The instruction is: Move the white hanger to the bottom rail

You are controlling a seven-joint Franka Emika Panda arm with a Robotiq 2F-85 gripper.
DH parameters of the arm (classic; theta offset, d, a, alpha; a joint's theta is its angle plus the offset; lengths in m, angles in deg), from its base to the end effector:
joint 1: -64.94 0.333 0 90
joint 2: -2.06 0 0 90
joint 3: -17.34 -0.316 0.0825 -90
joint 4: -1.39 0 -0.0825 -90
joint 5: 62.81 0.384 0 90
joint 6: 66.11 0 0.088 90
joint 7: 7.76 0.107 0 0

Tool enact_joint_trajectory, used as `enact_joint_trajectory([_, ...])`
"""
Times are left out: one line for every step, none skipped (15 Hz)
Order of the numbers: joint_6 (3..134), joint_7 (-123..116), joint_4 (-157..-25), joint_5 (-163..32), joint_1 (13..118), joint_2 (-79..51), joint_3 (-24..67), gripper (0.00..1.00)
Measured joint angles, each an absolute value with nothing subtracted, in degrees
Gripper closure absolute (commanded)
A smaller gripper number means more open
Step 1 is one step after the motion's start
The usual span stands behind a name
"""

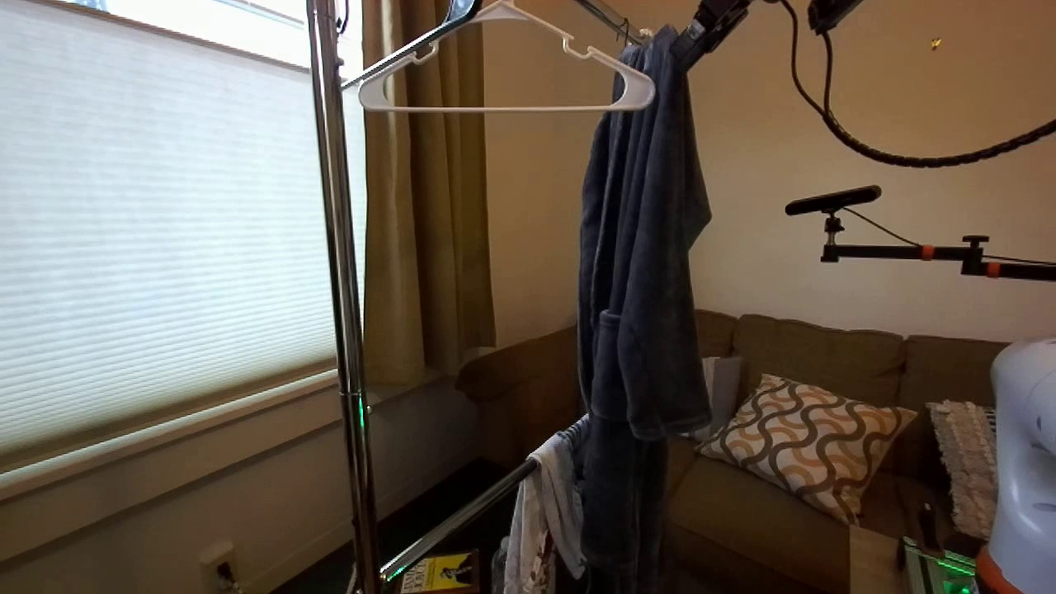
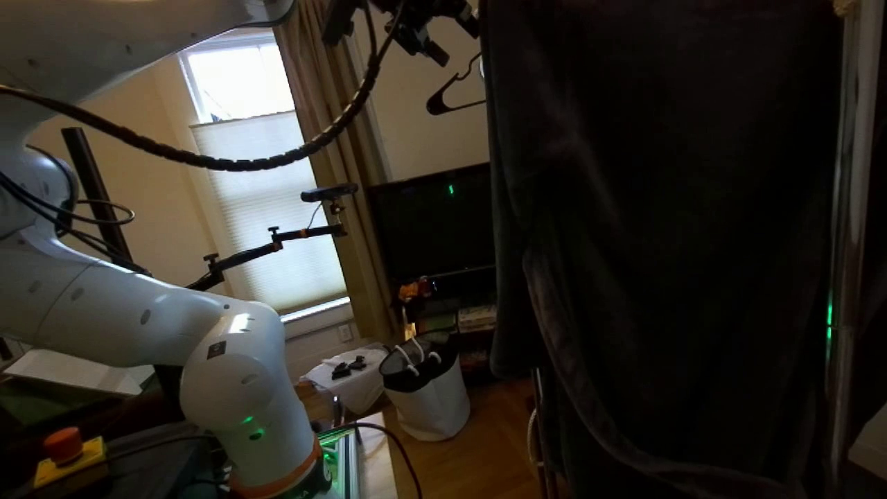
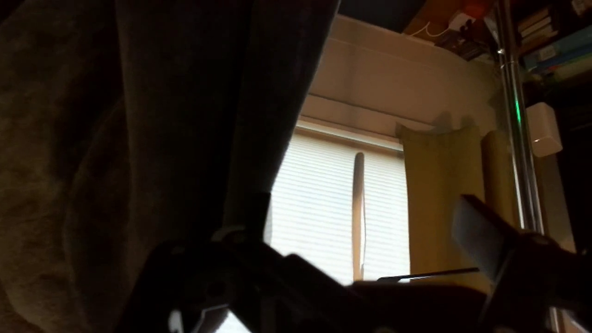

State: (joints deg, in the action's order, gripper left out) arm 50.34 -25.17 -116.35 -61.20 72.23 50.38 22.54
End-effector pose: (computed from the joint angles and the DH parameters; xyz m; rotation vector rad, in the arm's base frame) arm 0.2900 -0.0112 0.8069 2.8334 0.4858 1.2558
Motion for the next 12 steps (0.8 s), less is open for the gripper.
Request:
enact_joint_trajectory([49.83, -26.74, -115.27, -60.54, 73.45, 49.09, 22.95, 0.00])
enact_joint_trajectory([48.49, -28.31, -114.02, -59.61, 74.77, 48.08, 23.33, 0.00])
enact_joint_trajectory([47.12, -29.57, -112.82, -58.88, 75.94, 47.19, 23.67, 0.00])
enact_joint_trajectory([46.15, -30.49, -111.85, -58.43, 76.74, 46.32, 24.00, 0.00])
enact_joint_trajectory([45.92, -31.01, -111.16, -58.35, 77.03, 45.50, 24.29, 0.00])
enact_joint_trajectory([45.94, -31.39, -110.82, -58.35, 76.96, 44.78, 24.56, 0.00])
enact_joint_trajectory([46.18, -31.49, -110.70, -58.37, 76.83, 44.15, 24.80, 0.00])
enact_joint_trajectory([46.60, -31.52, -110.69, -58.37, 76.69, 43.51, 25.01, 0.00])
enact_joint_trajectory([47.02, -31.53, -110.68, -58.36, 76.69, 42.89, 25.22, 0.25])
enact_joint_trajectory([47.12, -31.56, -110.67, -58.26, 76.69, 42.34, 25.36, 0.27])
enact_joint_trajectory([47.13, -31.61, -110.66, -58.22, 76.68, 41.79, 25.45, 0.34])
enact_joint_trajectory([47.15, -31.71, -110.65, -58.22, 76.67, 41.31, 25.54, 0.42])
